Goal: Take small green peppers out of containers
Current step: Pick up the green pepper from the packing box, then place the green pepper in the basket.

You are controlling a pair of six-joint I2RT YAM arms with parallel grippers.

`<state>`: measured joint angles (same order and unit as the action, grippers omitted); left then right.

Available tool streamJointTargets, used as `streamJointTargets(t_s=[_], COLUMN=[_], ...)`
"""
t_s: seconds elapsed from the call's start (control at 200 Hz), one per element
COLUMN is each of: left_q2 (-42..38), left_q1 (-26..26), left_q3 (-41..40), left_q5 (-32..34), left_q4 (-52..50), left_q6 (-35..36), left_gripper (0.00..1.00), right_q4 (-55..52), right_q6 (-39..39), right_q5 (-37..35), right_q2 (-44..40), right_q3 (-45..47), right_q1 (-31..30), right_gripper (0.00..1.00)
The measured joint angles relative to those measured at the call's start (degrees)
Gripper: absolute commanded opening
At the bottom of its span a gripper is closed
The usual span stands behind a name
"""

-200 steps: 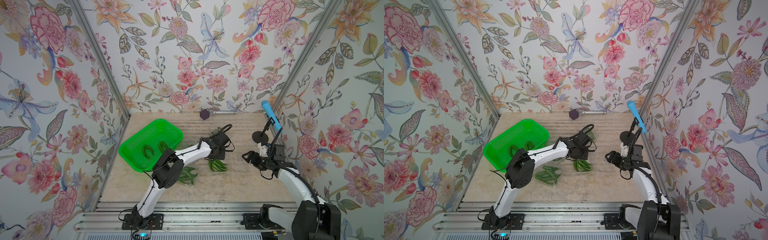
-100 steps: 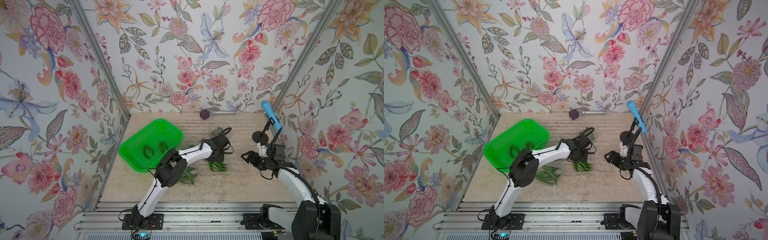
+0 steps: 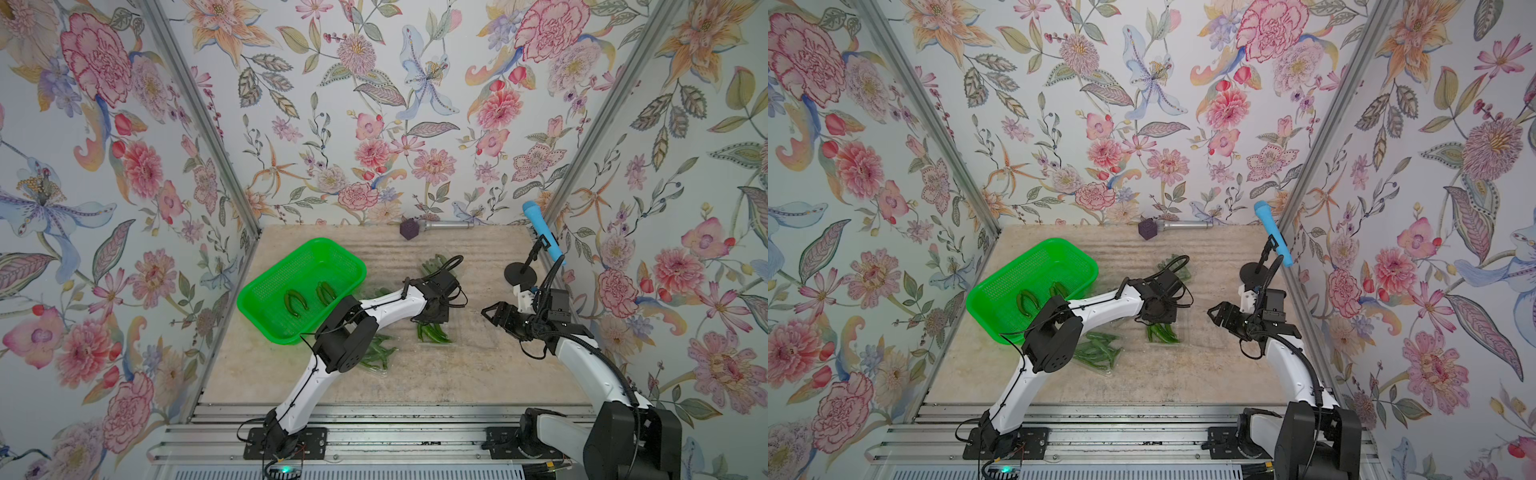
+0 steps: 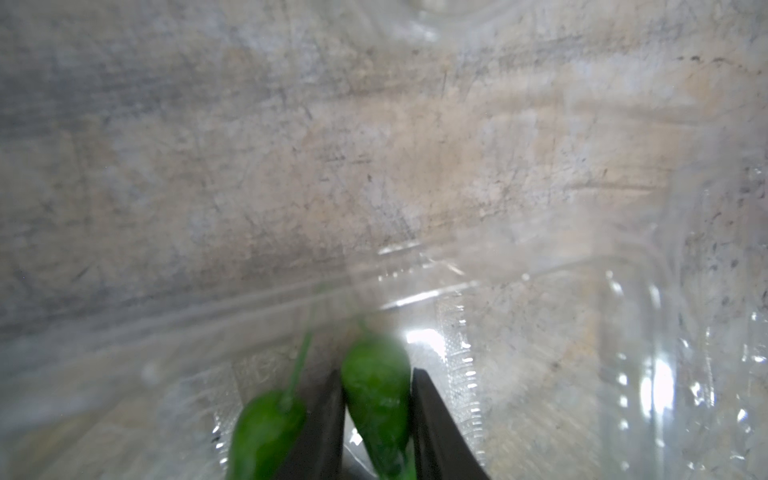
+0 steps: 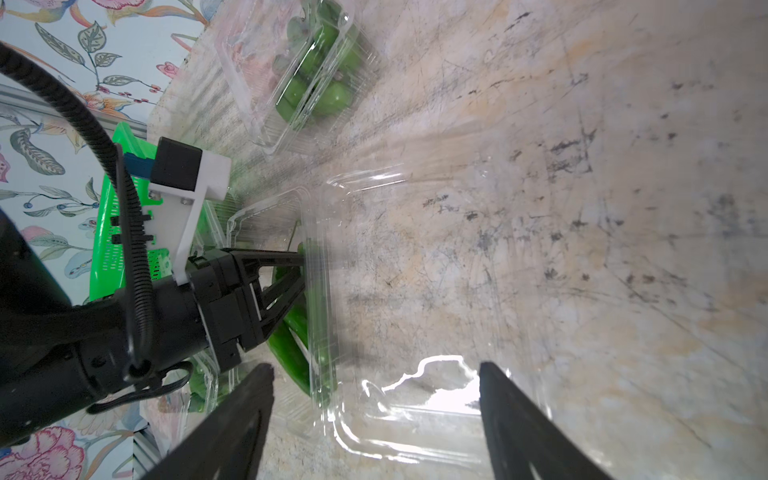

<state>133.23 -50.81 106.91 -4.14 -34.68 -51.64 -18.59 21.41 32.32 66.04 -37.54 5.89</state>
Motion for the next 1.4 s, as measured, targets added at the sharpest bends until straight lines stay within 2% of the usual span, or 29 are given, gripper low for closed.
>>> streamJointTargets(t_s=[0.18,0.425,0.806,0.981,1.136,1.396], left_q2=[0.0,-0.9,-10.1,-13.5,-17.2,-31.1], left_q1=[0.0,-0.3,-1.1,-1.1,-0.9,2.4], left_q3=[0.0,0.0,-1.2,-3.2,-5.9,-15.0], left_q5=[-0.1,-0.1,0.5,2.2,4.4,8.3], left_q4=[1.1,2.7,6.3,6.9,6.9,7.0], left_q6=[0.2,1.2,3.0,4.3,5.1,6.3], left_gripper=[0.14,0.11,0.11,0.11,0.11,0.13], right_q4=[0.0,0.0,0.0,0.4,1.3,4.2], right_q6=[0.0,0.3,0.9,1.2,1.6,2.4], right_q5=[1.6,2.6,4.0,3.9,2.5,-1.8], right_q2=[-0.8,-3.5,-6.1,-6.8,-6.4,-0.6], right_q3=[0.0,0.0,-3.7,-6.6,-9.4,-16.0], right_q1=[0.0,0.0,-2.0,-5.8,-12.1,-22.6], right_gripper=[0.8,0.8,0.81,0.82,0.82,0.83])
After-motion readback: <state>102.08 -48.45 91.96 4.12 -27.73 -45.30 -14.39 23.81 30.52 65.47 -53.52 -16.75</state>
